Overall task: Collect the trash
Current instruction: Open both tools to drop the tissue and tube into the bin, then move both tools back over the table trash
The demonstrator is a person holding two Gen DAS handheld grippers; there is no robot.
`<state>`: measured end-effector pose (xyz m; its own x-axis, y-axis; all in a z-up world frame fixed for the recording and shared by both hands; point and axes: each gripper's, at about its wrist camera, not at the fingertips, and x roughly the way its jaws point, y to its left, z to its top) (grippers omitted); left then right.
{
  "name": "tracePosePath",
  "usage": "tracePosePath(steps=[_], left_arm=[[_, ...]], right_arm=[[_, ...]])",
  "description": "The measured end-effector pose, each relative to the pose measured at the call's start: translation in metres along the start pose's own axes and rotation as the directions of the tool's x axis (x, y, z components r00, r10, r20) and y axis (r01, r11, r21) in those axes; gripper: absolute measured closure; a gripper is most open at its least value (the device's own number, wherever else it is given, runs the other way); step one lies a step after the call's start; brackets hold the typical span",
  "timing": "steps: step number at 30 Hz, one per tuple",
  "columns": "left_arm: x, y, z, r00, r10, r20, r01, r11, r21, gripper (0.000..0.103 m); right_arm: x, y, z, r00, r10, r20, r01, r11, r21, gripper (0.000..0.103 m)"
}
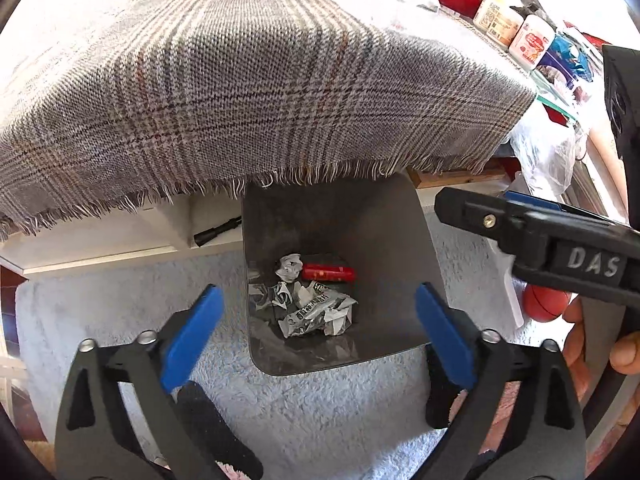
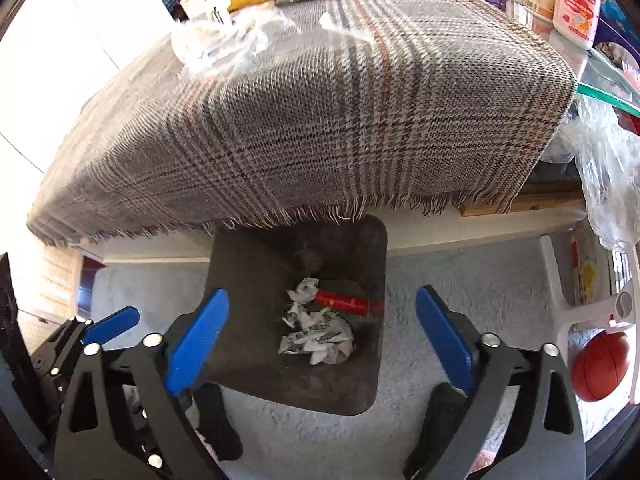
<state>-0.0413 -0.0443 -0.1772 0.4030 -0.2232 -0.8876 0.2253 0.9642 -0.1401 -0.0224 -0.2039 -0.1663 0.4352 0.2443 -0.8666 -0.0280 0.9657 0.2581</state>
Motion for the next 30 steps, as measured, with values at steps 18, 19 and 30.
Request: tracePosePath(steps=[18,19,30], left_arm=[[-0.072,0.012,0.030,0.994,0.014,0.105,-0.013,1.000,-0.008,0.008],[-0.076,0.015,0.034,0.993,0.019,0.115,-0.019,1.000,-0.007,0.008],[-0.109,0.045,0.095,0.975,0.105,0.197,-0.106,0.994,-0.007,0.008]], right_arm=[[-0.085,-0.019,0.041,0.982,0.050,0.183,-0.062,0.996,0.062,0.003],[-0.091,-0.020,0.046,0.980,0.040,0.195,-0.051,0.997,0.054,0.003],[-0.124,-0.019,0.107,0.962,0.005,0.274,-0.011,1.000,0.022,0.003]])
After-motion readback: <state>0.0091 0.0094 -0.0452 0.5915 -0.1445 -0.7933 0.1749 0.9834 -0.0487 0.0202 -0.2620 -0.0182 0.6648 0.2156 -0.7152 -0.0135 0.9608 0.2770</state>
